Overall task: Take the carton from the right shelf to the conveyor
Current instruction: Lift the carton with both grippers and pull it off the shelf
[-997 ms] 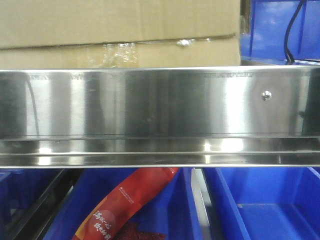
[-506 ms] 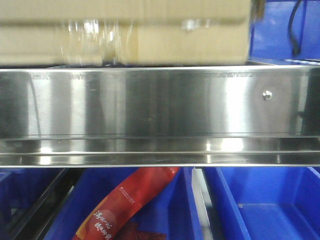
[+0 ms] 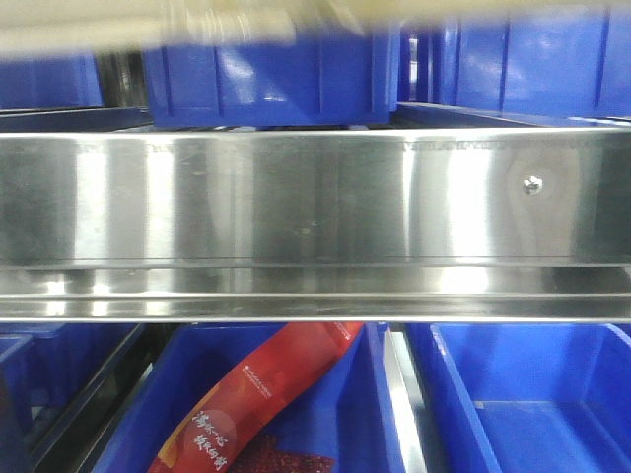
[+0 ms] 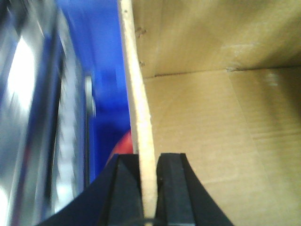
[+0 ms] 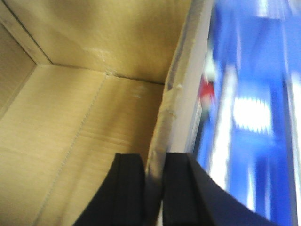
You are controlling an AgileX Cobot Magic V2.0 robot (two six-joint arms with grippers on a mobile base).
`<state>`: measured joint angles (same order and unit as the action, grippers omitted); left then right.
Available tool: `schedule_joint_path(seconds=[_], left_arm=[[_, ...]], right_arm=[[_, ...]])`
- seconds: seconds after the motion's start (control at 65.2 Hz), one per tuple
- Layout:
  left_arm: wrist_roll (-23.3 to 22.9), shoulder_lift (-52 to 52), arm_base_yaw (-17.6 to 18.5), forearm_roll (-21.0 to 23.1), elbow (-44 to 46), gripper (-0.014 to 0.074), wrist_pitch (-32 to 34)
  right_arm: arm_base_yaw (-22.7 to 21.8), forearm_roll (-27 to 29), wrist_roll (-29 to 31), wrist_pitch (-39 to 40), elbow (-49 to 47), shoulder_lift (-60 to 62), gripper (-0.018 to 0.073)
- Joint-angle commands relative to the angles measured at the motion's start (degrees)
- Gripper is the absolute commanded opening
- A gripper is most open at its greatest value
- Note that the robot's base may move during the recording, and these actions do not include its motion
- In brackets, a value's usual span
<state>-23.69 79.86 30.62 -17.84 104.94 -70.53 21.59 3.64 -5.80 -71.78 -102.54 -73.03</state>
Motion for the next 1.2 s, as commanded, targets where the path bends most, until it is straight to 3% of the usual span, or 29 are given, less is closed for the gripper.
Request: schedule_joint_path(seconds=[0.0, 0.23, 0.506, 1.18], left_arm=[[-3.9, -3.5, 3.9, -5.6, -3.2, -0.0010, 0.6], [-7.0, -8.1, 8.5, -6.1, -10.5, -0.0010, 0.6], [-7.0, -8.7, 8.5, -6.1, -11.5, -0.0010, 0.6], [-7.0, -8.7, 8.5, -6.9, -11.5, -0.0010, 0.6]], right_arm=[[-0.2, 0.7, 0.7, 3.6, 6.5, 5.5, -0.0070], [-0.2, 8.2, 1.0, 12.0, 16.3, 9.7, -0.0070], [-0.2, 8.5, 1.0, 17.9, 16.7, 8.9, -0.0070], [-0.2, 8.5, 1.0, 18.8, 16.7, 8.9, -0.0070]])
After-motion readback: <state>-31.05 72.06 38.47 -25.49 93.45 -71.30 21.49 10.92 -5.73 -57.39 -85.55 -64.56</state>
